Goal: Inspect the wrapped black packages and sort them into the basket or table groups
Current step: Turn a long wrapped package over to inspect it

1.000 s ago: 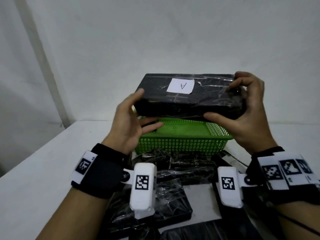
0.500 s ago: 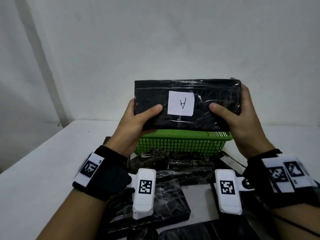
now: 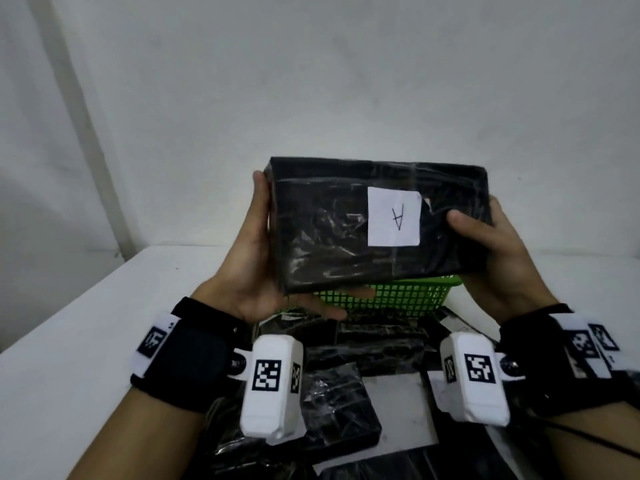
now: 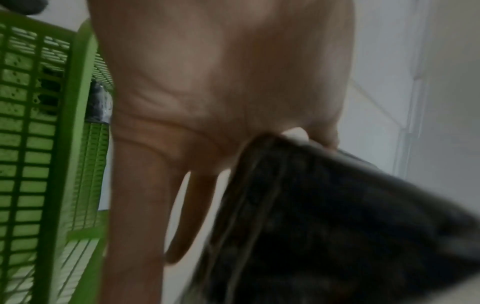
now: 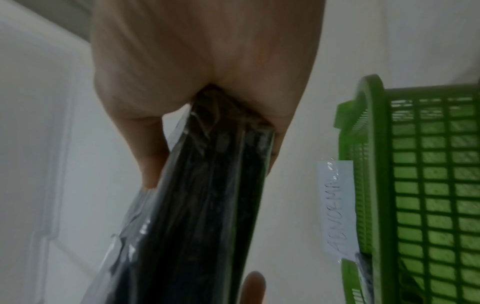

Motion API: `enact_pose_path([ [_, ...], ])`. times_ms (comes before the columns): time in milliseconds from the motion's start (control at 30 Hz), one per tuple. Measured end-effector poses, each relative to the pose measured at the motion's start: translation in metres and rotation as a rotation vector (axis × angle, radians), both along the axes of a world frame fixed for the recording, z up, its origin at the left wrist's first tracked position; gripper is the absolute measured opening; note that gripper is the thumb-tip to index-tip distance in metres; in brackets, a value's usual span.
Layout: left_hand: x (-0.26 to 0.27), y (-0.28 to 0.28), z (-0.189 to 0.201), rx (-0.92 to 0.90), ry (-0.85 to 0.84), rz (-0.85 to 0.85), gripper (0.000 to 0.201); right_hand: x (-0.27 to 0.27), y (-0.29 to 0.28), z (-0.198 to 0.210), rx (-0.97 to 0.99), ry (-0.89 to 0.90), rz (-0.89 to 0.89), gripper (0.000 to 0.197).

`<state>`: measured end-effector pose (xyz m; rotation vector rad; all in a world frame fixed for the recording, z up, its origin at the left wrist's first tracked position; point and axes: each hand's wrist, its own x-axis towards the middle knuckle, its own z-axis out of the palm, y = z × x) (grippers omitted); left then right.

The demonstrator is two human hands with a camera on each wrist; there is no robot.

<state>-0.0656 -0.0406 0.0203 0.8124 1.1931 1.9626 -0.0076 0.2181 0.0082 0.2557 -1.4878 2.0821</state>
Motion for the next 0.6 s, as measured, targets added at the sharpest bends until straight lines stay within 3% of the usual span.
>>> enact_pose_path([
  [67,0.001,0.001,-0.001,-0.019,0.008,-0.106,0.106,-0.005,-0.006,-0.003,0.076,-0.076,-0.053,0.058],
  [167,0.005,0.007,0.003,0.012,0.075,-0.019,0.091,-0.011,-0.013,-0.004,0.373,-0.213,-0.256,0.038],
  [300,0.013,0.024,0.006,0.065,0.144,0.165,0.083,0.001,-0.023,0.010,0.517,-0.269,-0.373,0.056],
  [367,0.015,0.033,0.005,0.019,0.203,0.263,0.085,0.011,-0.024,0.019,0.561,-0.274,-0.241,0.072],
  [467,0.020,0.043,0.001,-0.081,0.299,0.308,0.074,0.024,-0.035,0.027,0.576,-0.238,0.106,0.108],
  [533,0.021,0.044,-0.001,-0.122,0.322,0.302,0.066,0.024,-0.044,0.026,0.645,-0.144,0.119,0.101],
  [600,0.019,0.041,-0.001,-0.131,0.306,0.314,0.067,0.022,-0.049,0.024,0.699,-0.075,0.012,0.085],
])
